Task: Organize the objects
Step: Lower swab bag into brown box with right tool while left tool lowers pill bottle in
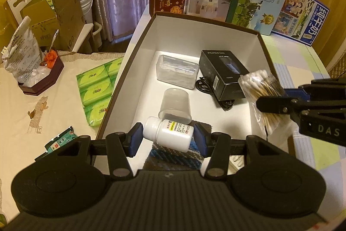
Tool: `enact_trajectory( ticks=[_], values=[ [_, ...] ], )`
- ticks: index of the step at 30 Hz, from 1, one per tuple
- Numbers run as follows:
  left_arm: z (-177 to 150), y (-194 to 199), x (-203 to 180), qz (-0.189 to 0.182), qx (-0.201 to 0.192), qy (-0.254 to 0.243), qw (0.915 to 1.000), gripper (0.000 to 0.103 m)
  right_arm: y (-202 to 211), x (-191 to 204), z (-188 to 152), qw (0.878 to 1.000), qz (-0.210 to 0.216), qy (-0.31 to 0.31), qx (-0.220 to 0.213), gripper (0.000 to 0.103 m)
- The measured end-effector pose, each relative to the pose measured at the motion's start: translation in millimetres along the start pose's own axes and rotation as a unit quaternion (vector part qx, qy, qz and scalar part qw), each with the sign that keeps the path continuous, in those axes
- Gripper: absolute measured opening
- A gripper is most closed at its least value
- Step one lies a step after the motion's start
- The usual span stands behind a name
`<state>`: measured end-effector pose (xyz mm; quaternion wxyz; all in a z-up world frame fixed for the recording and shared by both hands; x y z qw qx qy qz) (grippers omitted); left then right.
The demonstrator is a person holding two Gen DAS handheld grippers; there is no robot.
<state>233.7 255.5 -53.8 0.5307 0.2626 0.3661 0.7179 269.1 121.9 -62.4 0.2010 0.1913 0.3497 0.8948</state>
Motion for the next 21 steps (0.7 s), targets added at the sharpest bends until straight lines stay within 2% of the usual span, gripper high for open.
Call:
enact_trajectory(
  ticks=[10,16,18,21],
  values=[
    [5,-21,9,-0.006,0.013,-0.002,0.9999,0.046,-38,-2,0,0.999,-0.020,0.032,0.025,0.016],
    [7,-28,11,-0.010,0.017,-0.004,0.9998,0.046,-49,-3,2,0.999,-0.027,0.040,0.013,0.017],
    [8,-31,11,-0.012,0.019,-0.005,0.9997,0.046,-50,-4,3,0.999,-0.034,0.037,0.006,0.020],
    [8,-35,11,-0.015,0.022,-0.007,0.9996,0.046,-49,-8,3,0.999,-0.035,0.028,0.005,0.040]
  ],
)
Point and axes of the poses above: each gripper's, at about its wrist camera, not at the fingertips, and y roughly against the way its jaws point, x to its left, z to its top, the point moved 3 cm from there along -y, roughly the way its jaws point, and after that the axes turned 2 degrees about -y, right-handed, at the moved point
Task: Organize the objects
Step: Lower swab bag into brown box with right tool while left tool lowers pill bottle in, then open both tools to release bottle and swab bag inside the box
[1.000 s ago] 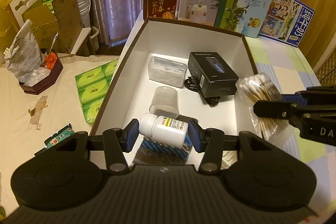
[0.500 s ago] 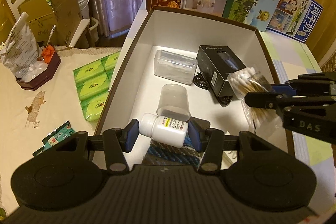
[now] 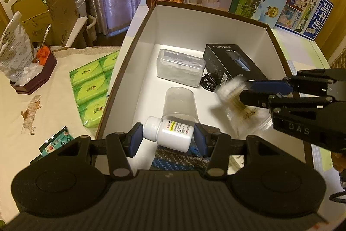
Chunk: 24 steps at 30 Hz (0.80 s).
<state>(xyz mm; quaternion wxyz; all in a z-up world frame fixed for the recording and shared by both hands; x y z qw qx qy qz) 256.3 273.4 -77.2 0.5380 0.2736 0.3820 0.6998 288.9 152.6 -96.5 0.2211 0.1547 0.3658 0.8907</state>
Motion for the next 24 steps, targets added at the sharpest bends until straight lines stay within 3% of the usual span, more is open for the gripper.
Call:
enact_trajectory(
  ticks=[16,19,24],
  values=[
    [-3,-11,1,0.003,0.012,-0.004,0.9999,0.047,7,-5,-8,1.000,0.011,-0.013,0.017,0.041],
    [-3,-11,1,0.004,0.010,-0.004,0.9999,0.064,8,-3,-9,1.000,0.012,-0.013,0.018,0.044],
    [-4,-9,1,0.007,0.010,-0.005,0.9999,0.071,12,-2,-10,1.000,0.015,-0.012,0.019,0.056]
  ],
)
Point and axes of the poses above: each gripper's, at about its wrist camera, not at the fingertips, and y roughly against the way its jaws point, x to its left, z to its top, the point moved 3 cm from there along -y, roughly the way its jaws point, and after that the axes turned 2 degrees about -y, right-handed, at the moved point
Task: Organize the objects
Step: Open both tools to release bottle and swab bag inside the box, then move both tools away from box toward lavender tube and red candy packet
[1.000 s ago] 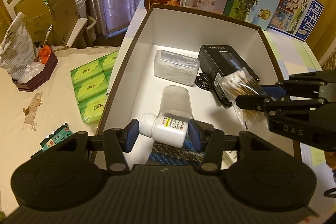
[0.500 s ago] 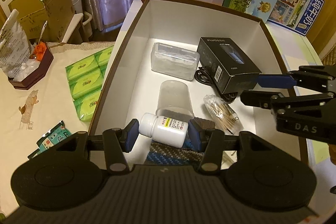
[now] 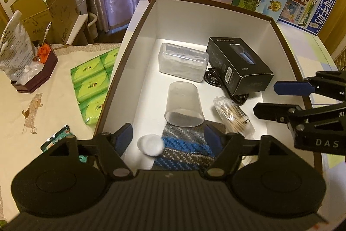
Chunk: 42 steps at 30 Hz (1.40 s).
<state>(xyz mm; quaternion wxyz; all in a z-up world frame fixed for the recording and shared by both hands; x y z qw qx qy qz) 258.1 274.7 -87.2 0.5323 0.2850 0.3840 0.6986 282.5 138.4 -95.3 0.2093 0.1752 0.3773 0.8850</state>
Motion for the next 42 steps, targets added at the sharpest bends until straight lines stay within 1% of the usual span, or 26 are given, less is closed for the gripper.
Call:
enact_trajectory(
  ticks=[7,9,15,24,33,42],
  values=[
    [-2,3,1,0.000,0.001,-0.002,1.0000,0.073,4,1,-3,1.000,0.005,-0.003,0.002,0.067],
    [-3,5,1,0.000,0.000,-0.001,1.0000,0.076,6,0,-4,1.000,0.006,-0.007,0.001,0.070],
    [-3,13,0,-0.001,-0.005,0.002,1.0000,0.077,13,1,-7,1.000,0.007,-0.014,-0.003,0.076],
    [-5,26,-5,-0.003,-0.009,0.007,0.9999,0.080,30,3,-12,1.000,0.010,-0.024,-0.014,0.080],
    [-8,47,-15,-0.003,-0.023,0.006,0.9997,0.083,52,4,-20,0.999,0.017,-0.038,-0.029,0.082],
    [-16,70,-41,-0.009,-0.033,-0.002,0.9994,0.084,87,-1,-42,0.997,0.017,-0.059,-0.043,0.083]
  ],
)
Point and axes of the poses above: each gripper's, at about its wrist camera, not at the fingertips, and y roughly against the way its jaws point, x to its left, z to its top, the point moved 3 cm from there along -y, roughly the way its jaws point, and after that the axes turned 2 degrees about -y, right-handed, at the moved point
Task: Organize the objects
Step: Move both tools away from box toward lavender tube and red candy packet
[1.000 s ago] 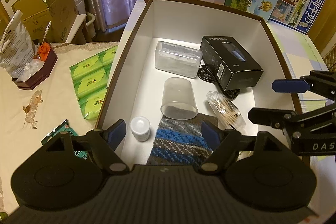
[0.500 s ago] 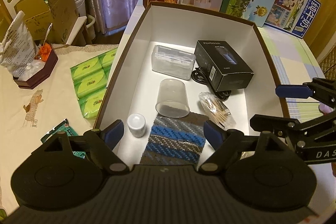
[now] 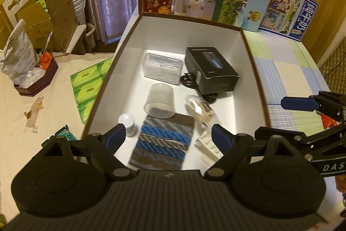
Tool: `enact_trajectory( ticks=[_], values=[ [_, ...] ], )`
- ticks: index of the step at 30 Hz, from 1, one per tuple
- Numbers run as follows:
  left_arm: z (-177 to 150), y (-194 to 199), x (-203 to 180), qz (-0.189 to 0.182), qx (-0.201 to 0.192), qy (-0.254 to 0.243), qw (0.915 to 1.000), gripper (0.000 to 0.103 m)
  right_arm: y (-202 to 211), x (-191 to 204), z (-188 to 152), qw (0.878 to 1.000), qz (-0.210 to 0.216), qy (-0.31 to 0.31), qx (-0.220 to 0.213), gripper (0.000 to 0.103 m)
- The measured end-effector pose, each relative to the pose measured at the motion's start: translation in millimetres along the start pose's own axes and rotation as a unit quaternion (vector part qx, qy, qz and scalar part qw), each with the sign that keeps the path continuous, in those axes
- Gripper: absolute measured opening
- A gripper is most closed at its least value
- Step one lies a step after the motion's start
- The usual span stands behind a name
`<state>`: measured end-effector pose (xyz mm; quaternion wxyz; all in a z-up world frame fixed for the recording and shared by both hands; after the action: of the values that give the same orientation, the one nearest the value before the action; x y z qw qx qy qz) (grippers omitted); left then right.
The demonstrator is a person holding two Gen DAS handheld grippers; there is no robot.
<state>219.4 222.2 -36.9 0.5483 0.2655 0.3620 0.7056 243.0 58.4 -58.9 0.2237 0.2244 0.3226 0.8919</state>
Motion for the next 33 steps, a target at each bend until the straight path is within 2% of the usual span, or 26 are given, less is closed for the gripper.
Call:
enact_trajectory(
  ticks=[9,18,28,33],
  values=[
    [-7,23,-52,-0.022,-0.011,-0.020,0.9995,0.085,54,-26,-29,0.999,-0.011,-0.031,-0.012,0.084],
    [-18,37,-135,-0.063,-0.014,-0.063,0.9959,0.086,121,-77,-73,0.995,-0.057,-0.084,-0.017,0.084],
    [-33,20,-241,-0.116,0.003,-0.119,0.9861,0.087,197,-147,-129,0.977,-0.136,-0.164,-0.021,0.085],
    [-39,6,-280,-0.128,0.017,-0.135,0.9824,0.087,217,-176,-145,0.968,-0.162,-0.191,-0.020,0.085]
  ],
)
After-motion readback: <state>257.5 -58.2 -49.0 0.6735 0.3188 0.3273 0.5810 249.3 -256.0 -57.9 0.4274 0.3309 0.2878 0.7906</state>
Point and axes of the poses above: each gripper's, at about its wrist camera, not at the fingertips, and y roughly against the way its jaws point, x to its left, z to its top, the point moved 3 cm from there along -y, roughly the way its jaws point, and after that the axes turned 2 degrees about -y, right-handed, at the moved point
